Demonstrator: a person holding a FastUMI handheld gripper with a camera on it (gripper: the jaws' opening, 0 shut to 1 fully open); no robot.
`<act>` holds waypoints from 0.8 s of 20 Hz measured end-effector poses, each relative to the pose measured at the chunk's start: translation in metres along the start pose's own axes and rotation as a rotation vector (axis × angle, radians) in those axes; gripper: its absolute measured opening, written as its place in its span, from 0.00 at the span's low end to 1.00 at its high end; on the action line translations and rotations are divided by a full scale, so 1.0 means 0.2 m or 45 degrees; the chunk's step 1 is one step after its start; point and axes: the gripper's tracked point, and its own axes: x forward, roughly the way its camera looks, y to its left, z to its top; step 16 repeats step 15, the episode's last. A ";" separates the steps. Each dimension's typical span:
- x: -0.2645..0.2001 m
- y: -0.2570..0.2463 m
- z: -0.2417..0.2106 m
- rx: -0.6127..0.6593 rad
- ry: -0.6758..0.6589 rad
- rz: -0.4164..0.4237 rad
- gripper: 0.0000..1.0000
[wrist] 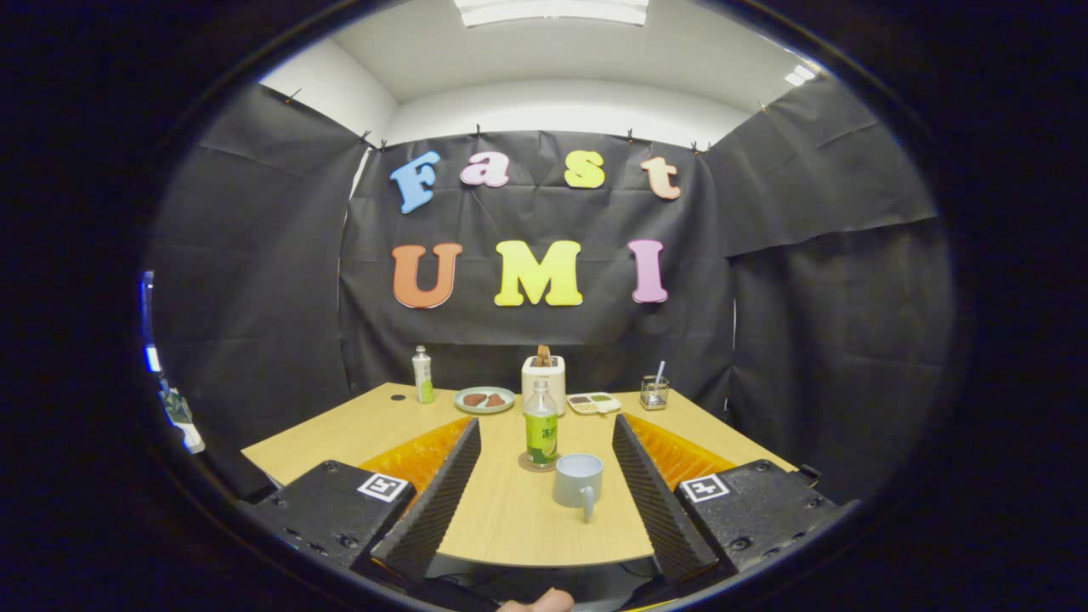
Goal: Take the bottle from table, then pour the juice into the cup, finally place the bottle on the coaster
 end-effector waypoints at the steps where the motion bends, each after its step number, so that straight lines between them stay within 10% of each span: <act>1: 0.00 -0.01 0.00 0.006 0.000 -0.003 1.00; 16: 0.00 -0.10 -0.01 -0.011 0.001 -0.086 1.00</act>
